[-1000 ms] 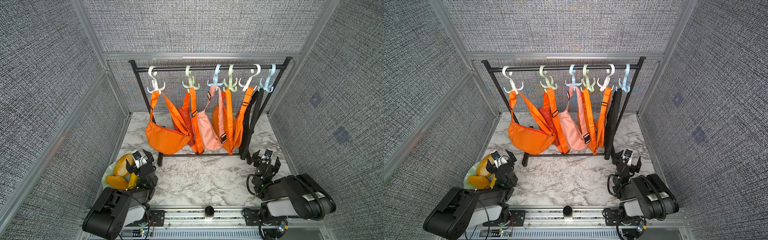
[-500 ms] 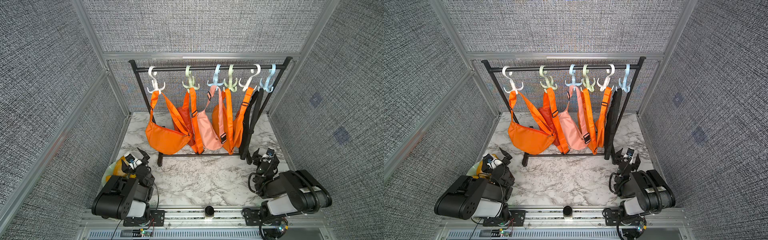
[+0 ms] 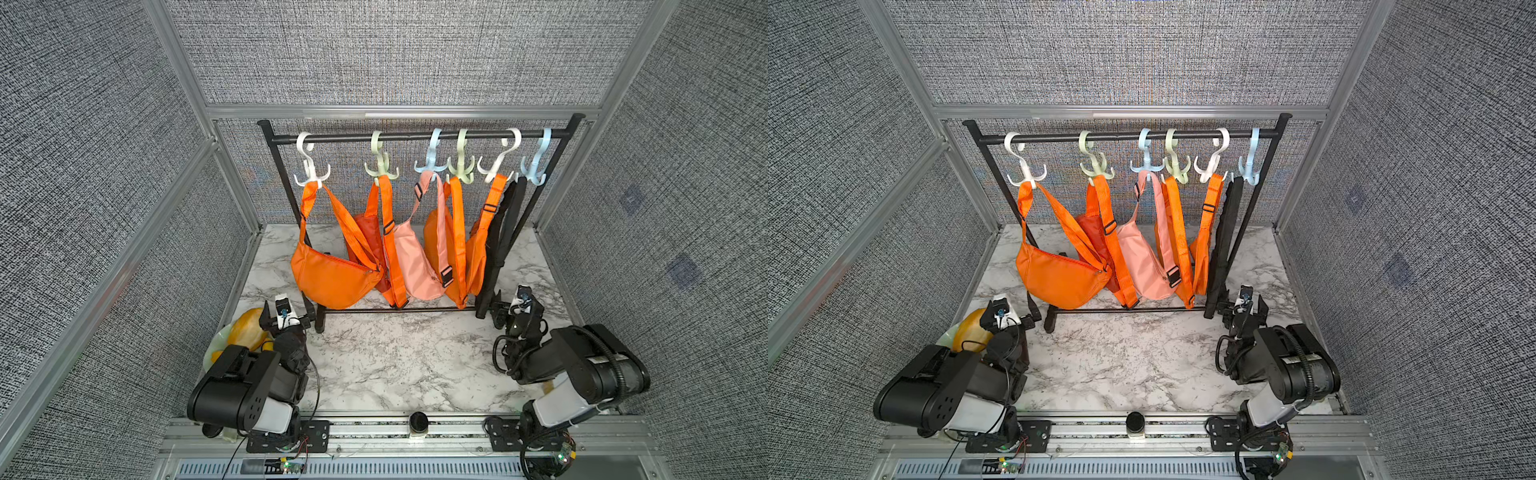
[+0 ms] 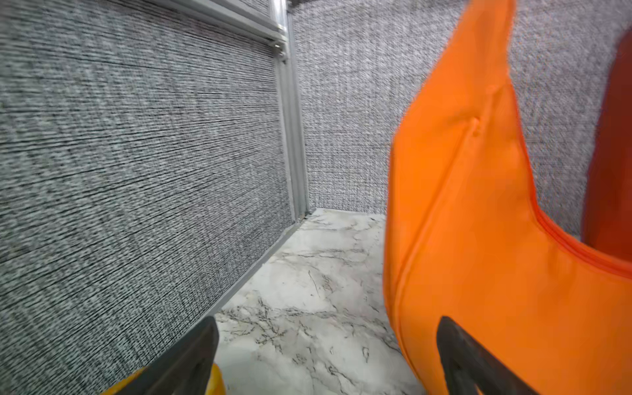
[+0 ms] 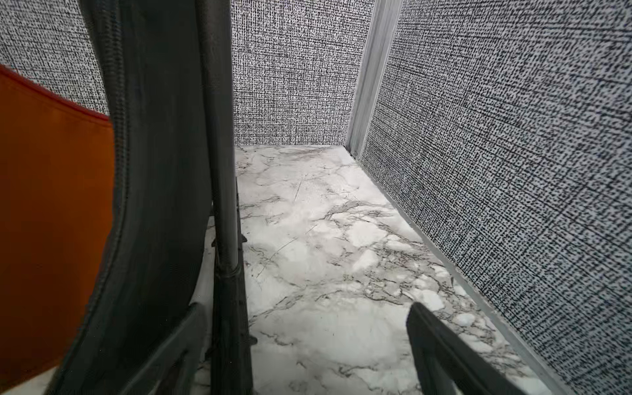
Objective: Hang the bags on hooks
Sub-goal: Reset both arms
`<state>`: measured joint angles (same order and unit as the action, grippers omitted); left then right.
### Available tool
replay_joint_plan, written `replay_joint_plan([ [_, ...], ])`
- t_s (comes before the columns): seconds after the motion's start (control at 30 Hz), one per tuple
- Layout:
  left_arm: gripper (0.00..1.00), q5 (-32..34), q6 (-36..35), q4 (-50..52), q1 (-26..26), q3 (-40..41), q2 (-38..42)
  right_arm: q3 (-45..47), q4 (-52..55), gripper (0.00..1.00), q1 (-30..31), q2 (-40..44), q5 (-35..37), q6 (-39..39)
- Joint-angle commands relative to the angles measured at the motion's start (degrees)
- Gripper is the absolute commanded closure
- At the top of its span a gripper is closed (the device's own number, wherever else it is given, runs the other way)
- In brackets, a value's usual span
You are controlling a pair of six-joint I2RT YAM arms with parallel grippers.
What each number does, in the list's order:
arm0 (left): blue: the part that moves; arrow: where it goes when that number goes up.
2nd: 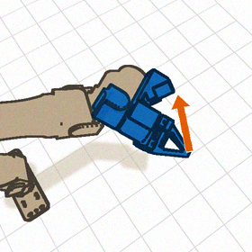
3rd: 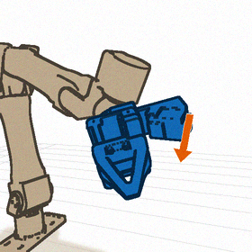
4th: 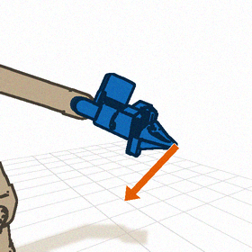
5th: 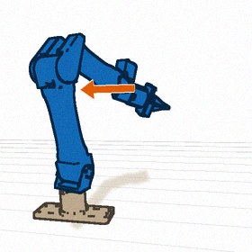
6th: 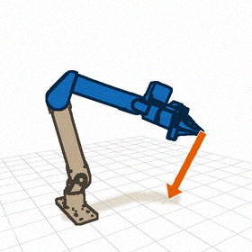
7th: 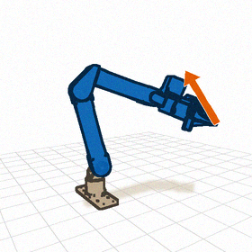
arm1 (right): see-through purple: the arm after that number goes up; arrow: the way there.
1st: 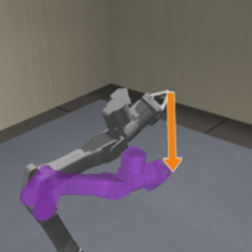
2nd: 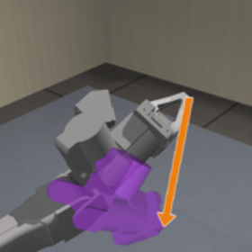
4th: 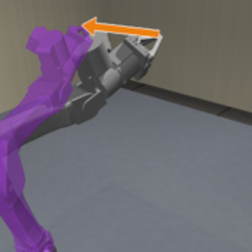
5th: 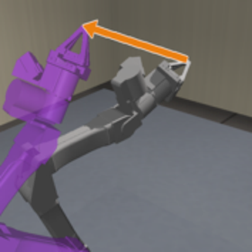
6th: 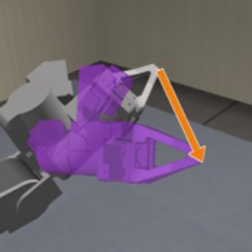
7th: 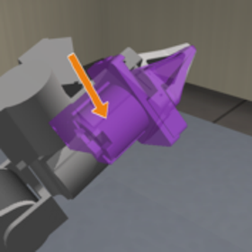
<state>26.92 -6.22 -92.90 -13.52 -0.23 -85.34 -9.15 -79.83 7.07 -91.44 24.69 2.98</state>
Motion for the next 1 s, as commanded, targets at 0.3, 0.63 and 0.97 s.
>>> replay_joint_plan([
  [0.3, 0.01, -0.71, -4.59, -8.85, -0.49, 0.32, -4.13, -8.44, 18.18, 0.01, -4.97, 2.46, -7.92, -4.24],
  [0.63, 0.01, -11.07, 5.44, 29.00, 9.27, -16.04, -0.48, -8.84, 19.73, 0.01, -6.72, 2.67, -10.46, -5.45],
  [0.97, 0.01, -11.18, 5.34, 26.19, 9.35, -14.23, 0.17, -8.54, 19.28, 0.01, -6.72, 2.88, -10.45, -5.44],
])
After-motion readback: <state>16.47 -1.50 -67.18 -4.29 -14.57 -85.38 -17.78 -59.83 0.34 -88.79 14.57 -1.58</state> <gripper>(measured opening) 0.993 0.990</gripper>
